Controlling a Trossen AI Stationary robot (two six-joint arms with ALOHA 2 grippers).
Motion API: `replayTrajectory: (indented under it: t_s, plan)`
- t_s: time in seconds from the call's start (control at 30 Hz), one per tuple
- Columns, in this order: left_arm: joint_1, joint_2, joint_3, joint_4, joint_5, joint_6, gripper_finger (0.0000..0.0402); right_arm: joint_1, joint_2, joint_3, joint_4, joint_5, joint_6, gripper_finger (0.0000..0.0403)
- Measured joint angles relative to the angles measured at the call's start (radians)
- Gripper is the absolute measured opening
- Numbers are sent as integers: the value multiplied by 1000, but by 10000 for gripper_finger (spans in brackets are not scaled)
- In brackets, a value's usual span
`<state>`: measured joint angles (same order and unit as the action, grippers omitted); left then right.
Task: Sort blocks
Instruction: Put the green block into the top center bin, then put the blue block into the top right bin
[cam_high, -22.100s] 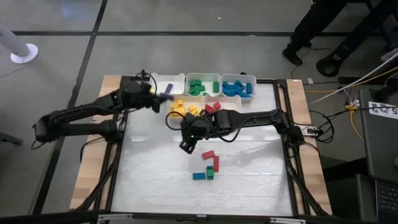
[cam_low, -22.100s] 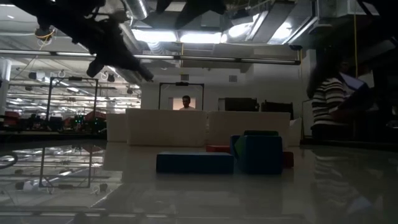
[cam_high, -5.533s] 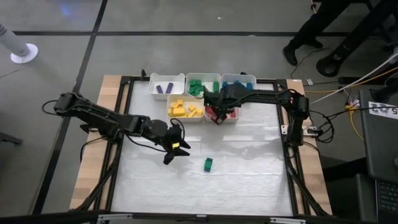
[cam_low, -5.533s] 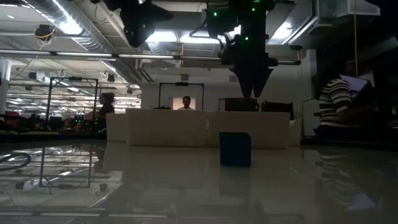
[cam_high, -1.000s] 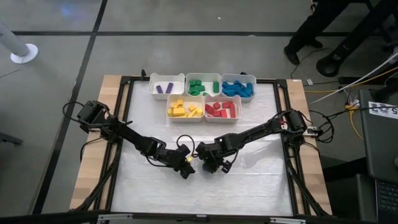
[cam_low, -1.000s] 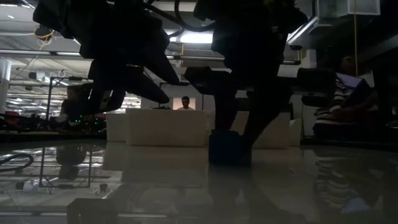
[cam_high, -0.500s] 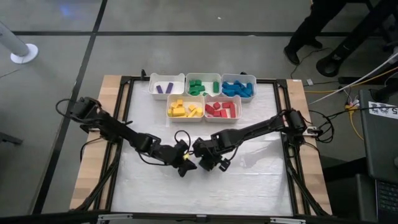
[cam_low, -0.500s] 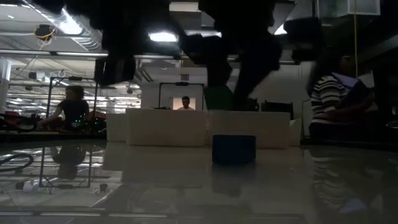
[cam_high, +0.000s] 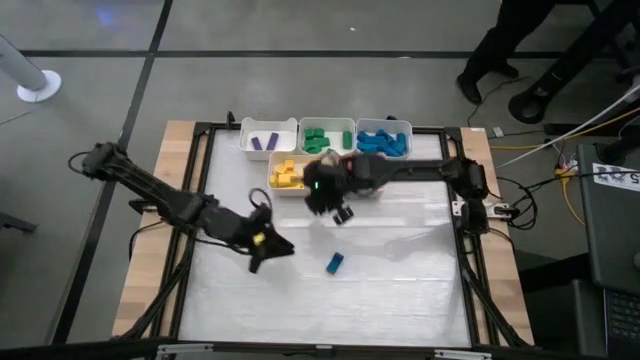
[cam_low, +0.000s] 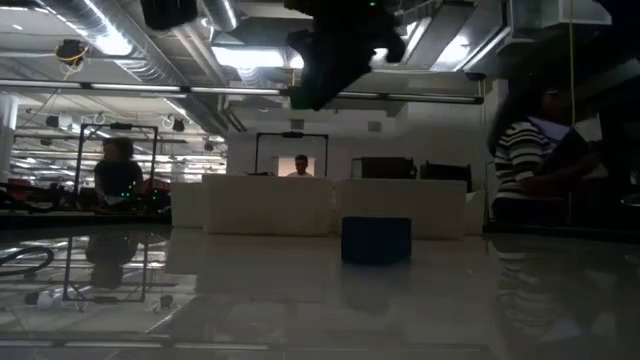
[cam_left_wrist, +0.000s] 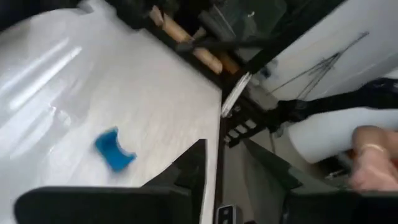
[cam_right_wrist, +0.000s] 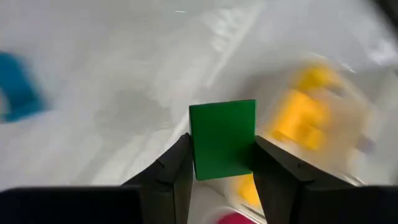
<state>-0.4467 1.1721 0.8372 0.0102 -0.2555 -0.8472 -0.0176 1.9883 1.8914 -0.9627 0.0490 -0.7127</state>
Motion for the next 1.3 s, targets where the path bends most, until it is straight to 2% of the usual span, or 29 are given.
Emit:
replayTrajectory:
  t_s: [0.1, 0.3, 0.43, 0.53, 0.63, 0.77, 1.07, 1.3]
  plan:
    - [-5, -95, 0, -65, -29, 70, 86, -76, 0, 30, 17, 51, 0, 142]
    - [-3, -275, 0, -185, -54, 201, 86, -234, 2, 23, 178, 180, 0, 142]
    - [-3, -368, 0, -282, -114, 275, 86, -323, 20, 22, 251, 168, 38, 143]
    - [-3, -413, 0, -348, -180, 311, 86, -368, 31, 22, 265, 154, 146, 143]
    - [-2, -435, 0, -393, -238, 329, 86, -394, 45, 23, 267, 142, 222, 143]
    - [-2, -436, 0, -436, -262, 350, 86, -406, 59, 22, 251, 144, 290, 150]
    - [-2, -429, 0, -533, -276, 327, 86, -408, 70, 22, 256, 184, 328, 239]
    - [-2, -423, 0, -533, -302, 360, 86, -398, 69, 59, 170, 183, 508, 259]
